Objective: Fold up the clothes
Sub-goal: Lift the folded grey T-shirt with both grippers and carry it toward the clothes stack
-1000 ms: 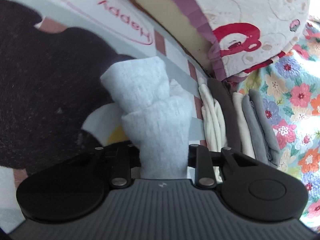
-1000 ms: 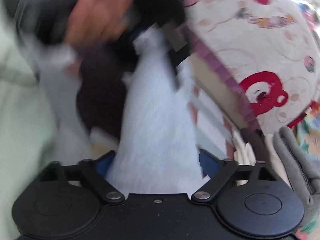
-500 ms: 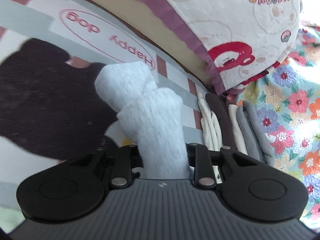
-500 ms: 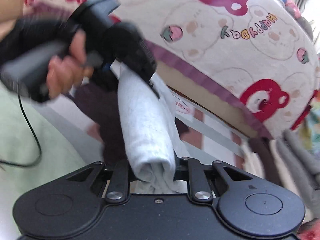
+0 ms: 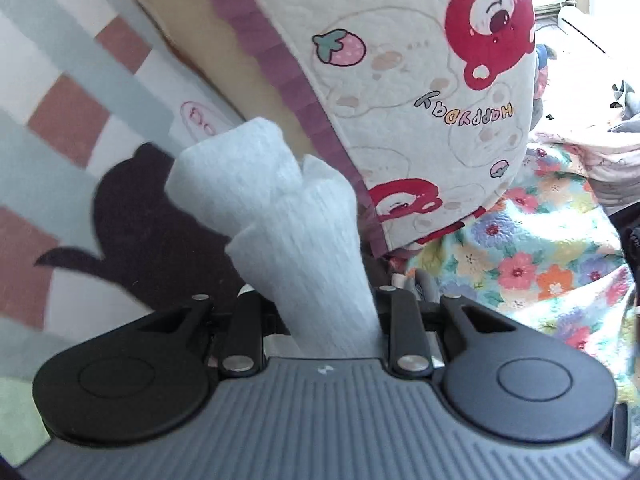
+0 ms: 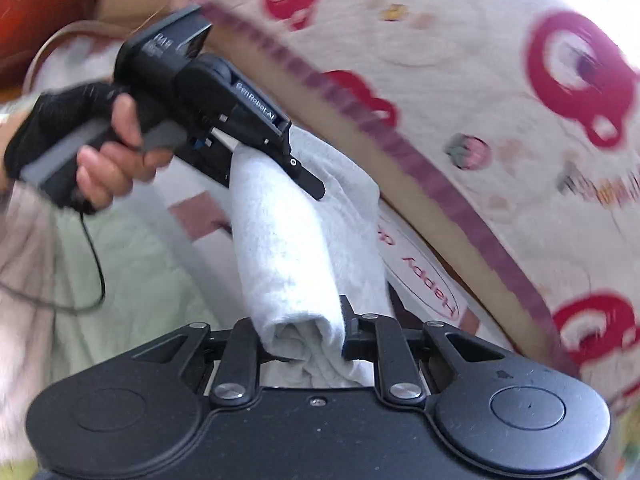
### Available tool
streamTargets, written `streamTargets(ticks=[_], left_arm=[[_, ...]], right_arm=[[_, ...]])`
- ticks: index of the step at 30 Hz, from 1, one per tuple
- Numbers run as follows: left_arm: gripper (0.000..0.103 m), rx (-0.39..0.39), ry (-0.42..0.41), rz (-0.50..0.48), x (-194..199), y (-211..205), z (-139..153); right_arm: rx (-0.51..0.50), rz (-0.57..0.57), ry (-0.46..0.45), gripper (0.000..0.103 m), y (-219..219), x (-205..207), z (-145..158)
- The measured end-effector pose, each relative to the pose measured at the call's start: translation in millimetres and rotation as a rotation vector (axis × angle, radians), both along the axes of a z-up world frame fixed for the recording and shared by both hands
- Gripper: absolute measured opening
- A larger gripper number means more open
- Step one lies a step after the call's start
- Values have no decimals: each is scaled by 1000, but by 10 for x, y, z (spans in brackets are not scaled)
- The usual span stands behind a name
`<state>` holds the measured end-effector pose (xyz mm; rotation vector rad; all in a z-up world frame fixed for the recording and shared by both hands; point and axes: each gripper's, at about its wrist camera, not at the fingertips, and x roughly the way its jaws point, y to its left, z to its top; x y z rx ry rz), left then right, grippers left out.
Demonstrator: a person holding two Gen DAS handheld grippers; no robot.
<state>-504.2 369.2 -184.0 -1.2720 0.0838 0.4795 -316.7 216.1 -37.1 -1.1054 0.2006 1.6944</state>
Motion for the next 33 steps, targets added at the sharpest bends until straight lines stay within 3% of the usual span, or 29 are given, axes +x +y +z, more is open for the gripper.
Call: streamTargets(ticks=[2,5,7,11,15,18,21,22,25,27,30,33], left_arm=[[24,4,15,-5,-72,-45,-15],[24,-19,-27,-47,-60,-89,-59],[24,-22,-18,-104,49,-178,-70],[24,6,105,-144,279,-295,-167],[24,-11,132,-132,286,-310,-306],[24,23,183,-136,355,-360,-269],[24,17,248,-112,497,-428,-158],[24,28,277,-118,599,-447,-63],[24,66,361,-156,982,-481,290],[24,98,399,-215,1377,-459,603],[24,163,411,-336,2194,-386,1161],[24,242,360,-463,3244,-276,1783]], right_arm=[[-21,13,-19,20,17,-100,46],[9,31,-45,20,-218,-247,77],[-8,-51,37,20,-389,-178,53],[0,-151,124,20,-569,-118,-191],[49,-136,216,19,-539,134,-336],[59,-137,307,19,-570,315,-424],[67,-97,326,19,-648,442,-481],[70,-84,333,19,-673,487,-498],[85,-163,468,19,-721,935,-381],[130,-180,488,19,-825,1241,-241],[214,-216,434,18,-1046,1713,138],[319,-276,253,18,-1246,2209,637]])
